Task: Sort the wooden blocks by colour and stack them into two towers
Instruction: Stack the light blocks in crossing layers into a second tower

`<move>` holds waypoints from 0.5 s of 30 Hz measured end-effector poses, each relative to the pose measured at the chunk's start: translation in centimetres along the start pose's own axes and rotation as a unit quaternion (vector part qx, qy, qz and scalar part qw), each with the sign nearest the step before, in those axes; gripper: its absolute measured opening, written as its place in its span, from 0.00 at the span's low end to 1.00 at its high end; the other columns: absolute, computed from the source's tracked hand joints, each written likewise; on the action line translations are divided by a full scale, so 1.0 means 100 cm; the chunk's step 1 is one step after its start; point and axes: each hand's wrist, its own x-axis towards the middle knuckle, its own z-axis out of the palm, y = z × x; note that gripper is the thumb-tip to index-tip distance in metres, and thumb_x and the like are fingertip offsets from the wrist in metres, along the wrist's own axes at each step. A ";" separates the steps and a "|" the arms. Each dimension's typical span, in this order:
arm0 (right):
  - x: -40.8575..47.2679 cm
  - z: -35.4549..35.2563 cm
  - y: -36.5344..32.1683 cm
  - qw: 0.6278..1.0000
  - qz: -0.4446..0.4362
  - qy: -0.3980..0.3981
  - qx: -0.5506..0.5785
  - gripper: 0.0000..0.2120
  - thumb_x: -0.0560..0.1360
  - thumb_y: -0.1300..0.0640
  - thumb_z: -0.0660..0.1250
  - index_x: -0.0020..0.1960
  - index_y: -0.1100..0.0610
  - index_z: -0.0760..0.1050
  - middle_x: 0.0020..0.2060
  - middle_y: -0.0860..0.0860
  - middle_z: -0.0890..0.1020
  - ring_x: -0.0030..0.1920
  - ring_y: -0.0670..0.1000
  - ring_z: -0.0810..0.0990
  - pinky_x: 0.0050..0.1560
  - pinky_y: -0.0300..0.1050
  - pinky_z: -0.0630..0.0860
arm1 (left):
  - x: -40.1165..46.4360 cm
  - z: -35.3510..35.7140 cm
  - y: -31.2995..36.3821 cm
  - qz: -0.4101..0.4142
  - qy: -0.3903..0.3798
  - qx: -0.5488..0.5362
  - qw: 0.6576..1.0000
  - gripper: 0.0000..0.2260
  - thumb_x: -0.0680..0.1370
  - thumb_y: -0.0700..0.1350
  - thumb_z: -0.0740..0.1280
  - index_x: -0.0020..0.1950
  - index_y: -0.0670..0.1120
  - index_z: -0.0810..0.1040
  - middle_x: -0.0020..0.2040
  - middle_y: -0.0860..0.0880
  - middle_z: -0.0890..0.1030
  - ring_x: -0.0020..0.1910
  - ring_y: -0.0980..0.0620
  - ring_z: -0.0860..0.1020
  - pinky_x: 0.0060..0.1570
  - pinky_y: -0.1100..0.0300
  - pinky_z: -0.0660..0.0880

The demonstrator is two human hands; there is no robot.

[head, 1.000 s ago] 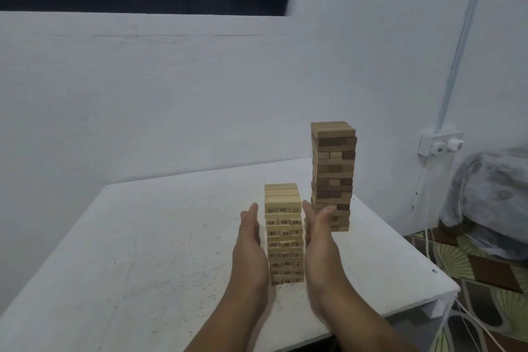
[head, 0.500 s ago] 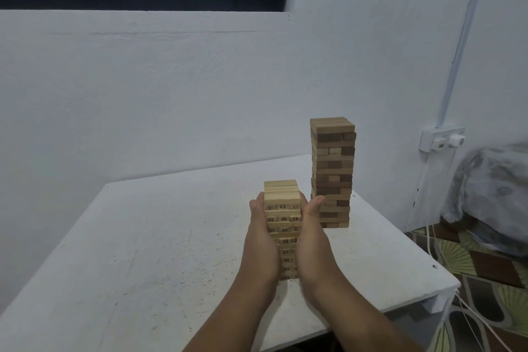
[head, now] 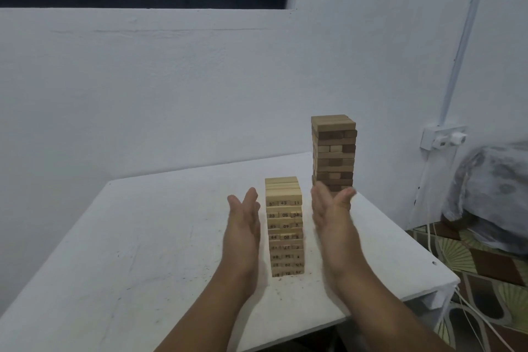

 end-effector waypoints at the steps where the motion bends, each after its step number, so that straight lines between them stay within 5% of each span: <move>1: -0.002 -0.007 -0.006 0.999 -0.027 0.026 0.007 0.42 0.71 0.24 0.38 0.75 0.44 0.66 0.71 0.42 0.73 0.71 0.44 0.69 0.73 0.50 0.60 | 0.004 -0.010 0.002 -0.005 0.010 -0.013 1.000 0.34 0.79 0.68 0.42 0.74 0.53 0.69 0.70 0.52 0.76 0.71 0.49 0.72 0.73 0.50 0.63; 3: -0.009 -0.024 -0.016 0.993 -0.086 0.081 0.009 0.39 0.75 0.31 0.38 0.64 0.52 0.77 0.56 0.48 0.84 0.58 0.47 0.81 0.64 0.49 0.72 | 0.019 -0.026 0.000 -0.023 0.014 -0.033 0.999 0.36 0.80 0.67 0.40 0.68 0.46 0.76 0.64 0.46 0.81 0.67 0.46 0.77 0.73 0.45 0.64; 6: -0.025 -0.039 -0.025 0.991 -0.119 0.039 0.036 0.38 0.79 0.34 0.44 0.44 0.61 0.82 0.35 0.59 0.83 0.39 0.56 0.81 0.47 0.52 0.75 | 0.031 -0.038 0.008 -0.062 -0.023 -0.005 0.998 0.40 0.81 0.67 0.39 0.62 0.39 0.79 0.59 0.40 0.83 0.62 0.40 0.80 0.67 0.45 0.71; 8: -0.032 -0.043 -0.025 0.992 -0.086 -0.080 0.042 0.37 0.78 0.35 0.47 0.40 0.64 0.82 0.34 0.65 0.81 0.37 0.61 0.80 0.45 0.56 0.75 | 0.038 -0.038 0.009 -0.094 -0.084 -0.004 0.992 0.43 0.80 0.68 0.39 0.64 0.36 0.77 0.60 0.36 0.82 0.60 0.38 0.80 0.61 0.46 0.74; 11: -0.038 -0.035 -0.017 0.963 0.030 -0.266 -0.030 0.40 0.77 0.36 0.45 0.47 0.67 0.83 0.43 0.67 0.84 0.46 0.66 0.83 0.52 0.57 0.79 | 0.037 -0.032 0.008 -0.127 -0.141 0.004 0.982 0.45 0.79 0.69 0.38 0.64 0.34 0.77 0.58 0.34 0.82 0.54 0.40 0.82 0.54 0.50 0.75; 15: -0.029 -0.023 -0.001 0.938 0.116 -0.316 -0.084 0.44 0.72 0.30 0.49 0.53 0.69 0.82 0.51 0.64 0.85 0.56 0.61 0.83 0.64 0.54 0.77 | 0.037 -0.027 0.004 -0.140 -0.173 0.021 0.975 0.44 0.79 0.68 0.38 0.62 0.35 0.79 0.59 0.34 0.81 0.57 0.39 0.81 0.63 0.46 0.73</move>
